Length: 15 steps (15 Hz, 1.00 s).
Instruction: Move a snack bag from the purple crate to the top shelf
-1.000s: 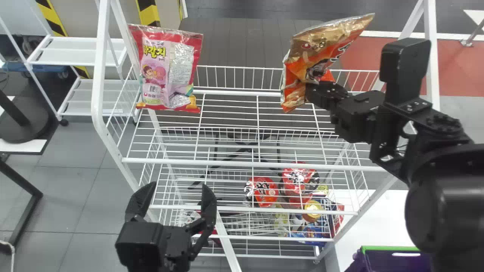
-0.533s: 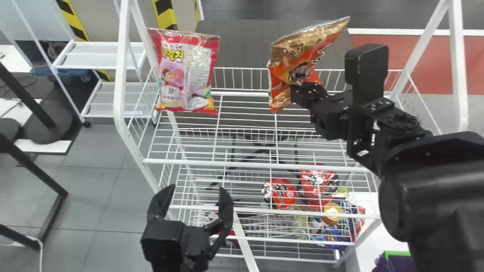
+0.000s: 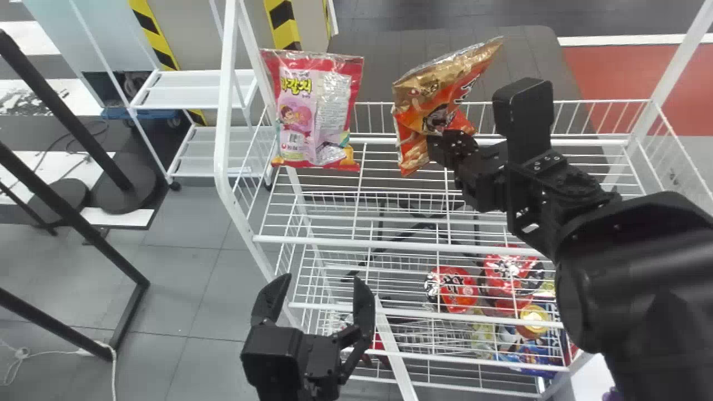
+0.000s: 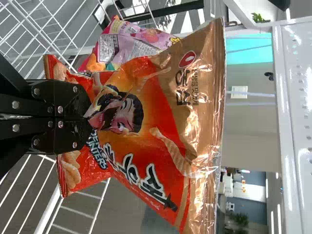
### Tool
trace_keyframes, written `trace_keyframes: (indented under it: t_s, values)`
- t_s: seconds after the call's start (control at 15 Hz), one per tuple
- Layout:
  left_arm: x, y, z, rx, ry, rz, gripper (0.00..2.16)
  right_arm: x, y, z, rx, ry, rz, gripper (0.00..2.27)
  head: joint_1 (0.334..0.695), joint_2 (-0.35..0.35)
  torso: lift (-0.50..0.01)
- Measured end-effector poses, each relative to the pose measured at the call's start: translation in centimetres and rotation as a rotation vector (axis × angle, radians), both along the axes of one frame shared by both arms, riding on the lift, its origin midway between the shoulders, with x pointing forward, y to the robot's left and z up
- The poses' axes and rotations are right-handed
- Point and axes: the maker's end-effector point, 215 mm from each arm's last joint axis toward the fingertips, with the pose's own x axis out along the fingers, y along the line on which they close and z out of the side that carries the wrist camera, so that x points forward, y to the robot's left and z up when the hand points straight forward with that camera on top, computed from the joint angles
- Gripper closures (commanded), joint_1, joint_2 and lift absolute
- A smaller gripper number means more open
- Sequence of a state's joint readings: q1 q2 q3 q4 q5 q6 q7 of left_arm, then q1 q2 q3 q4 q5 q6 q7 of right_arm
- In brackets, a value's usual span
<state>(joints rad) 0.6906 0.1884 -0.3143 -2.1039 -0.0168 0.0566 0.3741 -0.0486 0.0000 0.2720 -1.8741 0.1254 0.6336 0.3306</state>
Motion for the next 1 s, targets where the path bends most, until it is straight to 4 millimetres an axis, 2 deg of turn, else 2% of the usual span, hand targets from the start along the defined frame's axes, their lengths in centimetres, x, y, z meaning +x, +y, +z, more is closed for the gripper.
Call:
trace_keyframes:
  t_s: [0.33,0.8,1.0]
  values:
    - [-0.1,0.3,0.2,-0.001,-0.013,0.008,0.10,1.0,1.6,-1.4,0.024,-0.013,0.018,1.66,0.695,0.172,0.000]
    - [-0.3,0.9,0.4,-0.003,-0.030,0.023,0.10,3.1,1.5,-3.4,0.072,0.010,-0.011,1.66,0.695,0.174,0.000]
    - [-0.3,0.9,0.3,-0.005,-0.035,0.025,0.10,3.3,1.6,-4.2,0.086,0.036,-0.010,1.66,0.695,0.175,0.000]
